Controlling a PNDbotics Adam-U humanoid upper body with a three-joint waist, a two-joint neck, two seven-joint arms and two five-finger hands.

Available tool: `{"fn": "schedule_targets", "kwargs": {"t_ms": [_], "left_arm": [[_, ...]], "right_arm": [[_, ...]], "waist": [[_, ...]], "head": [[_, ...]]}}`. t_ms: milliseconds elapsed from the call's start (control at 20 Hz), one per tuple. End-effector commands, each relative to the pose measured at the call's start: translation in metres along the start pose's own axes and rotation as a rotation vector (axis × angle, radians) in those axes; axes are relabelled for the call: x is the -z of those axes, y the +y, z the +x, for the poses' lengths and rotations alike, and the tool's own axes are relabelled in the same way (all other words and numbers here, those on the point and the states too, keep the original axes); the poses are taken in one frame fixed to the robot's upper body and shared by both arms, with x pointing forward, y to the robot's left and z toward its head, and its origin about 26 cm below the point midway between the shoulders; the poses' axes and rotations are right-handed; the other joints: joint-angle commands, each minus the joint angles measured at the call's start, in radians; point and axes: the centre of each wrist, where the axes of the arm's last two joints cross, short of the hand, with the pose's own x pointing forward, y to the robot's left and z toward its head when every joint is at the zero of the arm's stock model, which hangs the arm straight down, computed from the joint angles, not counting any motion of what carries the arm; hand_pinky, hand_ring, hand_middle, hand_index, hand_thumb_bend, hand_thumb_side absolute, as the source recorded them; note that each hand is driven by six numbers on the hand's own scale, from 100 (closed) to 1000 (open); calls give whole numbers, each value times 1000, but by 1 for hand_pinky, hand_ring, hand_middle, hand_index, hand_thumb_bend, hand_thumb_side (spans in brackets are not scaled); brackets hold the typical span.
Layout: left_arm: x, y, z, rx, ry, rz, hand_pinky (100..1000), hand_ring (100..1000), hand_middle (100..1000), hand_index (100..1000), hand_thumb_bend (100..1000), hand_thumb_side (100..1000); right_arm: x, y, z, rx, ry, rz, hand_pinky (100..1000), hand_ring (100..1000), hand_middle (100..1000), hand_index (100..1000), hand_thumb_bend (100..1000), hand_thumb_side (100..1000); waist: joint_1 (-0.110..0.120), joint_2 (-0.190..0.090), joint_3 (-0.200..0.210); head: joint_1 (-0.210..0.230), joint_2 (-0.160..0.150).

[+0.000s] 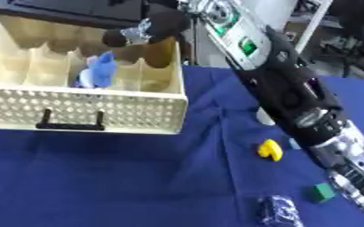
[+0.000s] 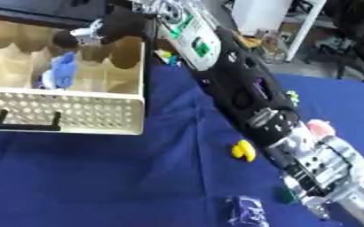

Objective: Pick up objects from table and place into drawer.

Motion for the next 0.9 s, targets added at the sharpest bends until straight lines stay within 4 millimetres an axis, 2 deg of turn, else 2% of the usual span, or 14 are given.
{"fn": "schedule_targets", "kwargs": {"t_ms": [50,250,450,500,600,700,750,800,900], "left_arm": [[4,0,5,2,-23,-8,562,705,626,765,542,1000],[3,4,4,13,-22,-3,563,705,627,765,542,1000],[1,8,4,27,-26,3,565,707,630,766,545,1000],[1,10,4,30,-30,5,565,708,631,768,547,1000],[0,12,4,35,-41,8,567,711,635,770,550,1000],[-1,13,3,39,-56,9,568,713,639,779,553,1000],[-1,14,3,40,-64,9,568,714,641,784,556,1000],[-2,15,3,42,-72,8,568,718,646,794,560,1000],[-2,16,3,43,-93,3,569,721,655,814,568,1000]], "right_arm": [[-11,-27,9,4,-32,-115,631,871,780,896,655,748],[-36,-54,26,39,-102,-292,602,866,778,898,619,748],[-85,-79,43,80,-164,-521,595,868,799,915,573,720],[-97,-82,46,96,-175,-575,606,873,809,926,534,725],[-123,-85,54,119,-204,-690,614,867,816,929,437,741],[-145,-83,63,123,-244,-806,613,862,824,934,347,798],[-155,-79,69,120,-268,-860,616,862,839,943,335,919],[-163,-75,73,113,-288,-909,614,862,859,952,254,854],[-175,-67,69,79,-333,-1000,614,872,912,975,159,954]], "waist": [[17,-23,-6],[29,-31,-26],[51,-43,-53],[58,-46,-60],[73,-51,-76],[91,-53,-93],[101,-53,-102],[111,-53,-112],[130,-50,-131]], "head": [[7,5],[24,11],[61,18],[73,22],[101,26],[129,30],[144,32],[158,34],[185,36]]}}
